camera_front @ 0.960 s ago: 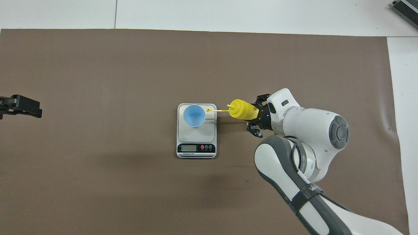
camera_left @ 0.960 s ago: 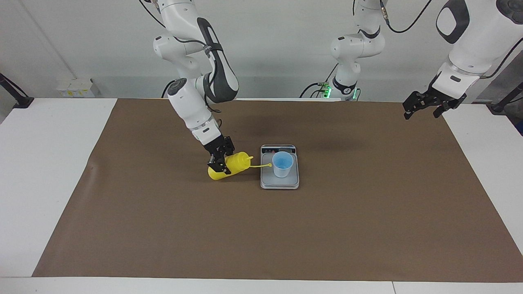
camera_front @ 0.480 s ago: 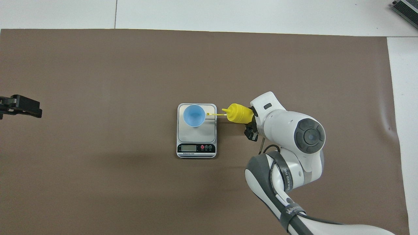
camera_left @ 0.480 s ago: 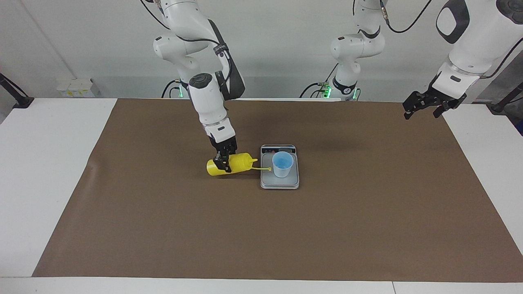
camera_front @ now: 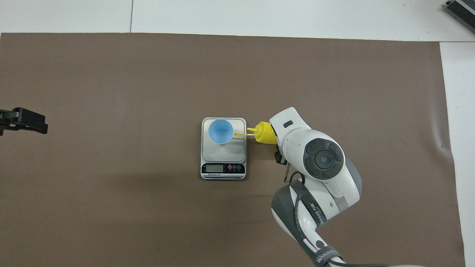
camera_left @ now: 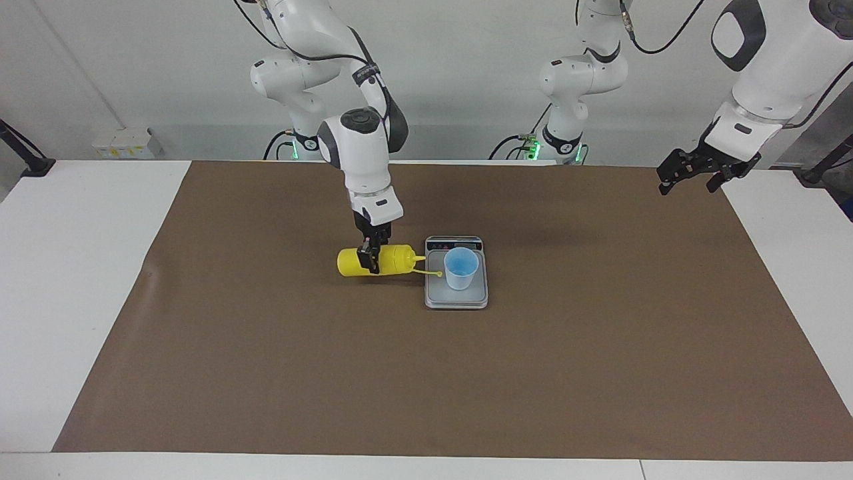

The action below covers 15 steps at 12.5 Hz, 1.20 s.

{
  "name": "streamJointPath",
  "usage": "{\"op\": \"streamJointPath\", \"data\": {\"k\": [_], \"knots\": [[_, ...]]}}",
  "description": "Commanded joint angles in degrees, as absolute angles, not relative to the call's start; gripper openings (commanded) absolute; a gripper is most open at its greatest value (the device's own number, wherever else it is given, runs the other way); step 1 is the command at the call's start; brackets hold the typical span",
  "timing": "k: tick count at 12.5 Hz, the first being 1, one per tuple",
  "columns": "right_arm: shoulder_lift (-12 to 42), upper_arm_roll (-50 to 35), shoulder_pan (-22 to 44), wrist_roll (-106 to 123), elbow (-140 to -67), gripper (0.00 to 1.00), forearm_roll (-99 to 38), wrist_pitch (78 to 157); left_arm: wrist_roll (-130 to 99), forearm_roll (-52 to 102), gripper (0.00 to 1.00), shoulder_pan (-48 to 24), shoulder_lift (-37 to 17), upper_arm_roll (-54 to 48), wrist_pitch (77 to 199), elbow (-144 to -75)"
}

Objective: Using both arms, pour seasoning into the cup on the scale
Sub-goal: 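Tilt the bottle nozzle down into the blue cup with the right gripper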

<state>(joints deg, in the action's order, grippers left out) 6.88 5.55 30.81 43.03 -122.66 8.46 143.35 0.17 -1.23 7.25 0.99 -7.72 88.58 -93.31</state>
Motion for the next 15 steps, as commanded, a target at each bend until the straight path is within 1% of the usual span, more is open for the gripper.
{"op": "streamJointPath", "data": {"k": [1,4,8,11,15], "knots": [[6.0,5.5,32.0,38.4,-121.0,0.29,12.7,139.9,0.1,-2.3,1.0,7.7,2.0,-8.0,88.3,-94.0],[6.0,4.9,33.3,33.7,-117.9,0.29,17.6,134.0,0.1,-2.3,1.0,7.7,2.0,-8.0,88.3,-94.0],[5.9,4.7,34.7,33.7,-117.6,0.3,18.5,132.8,0.1,-2.3,1.0,7.7,2.0,-8.0,88.3,-94.0],[6.3,4.7,36.3,32.2,-115.4,0.3,21.1,128.4,0.1,-2.3,1.0,7.7,2.0,-8.0,88.3,-94.0],[6.2,4.7,36.6,29.7,-115.1,0.3,25.9,126.7,0.1,-2.3,1.0,7.7,2.0,-8.0,88.3,-94.0]]}}
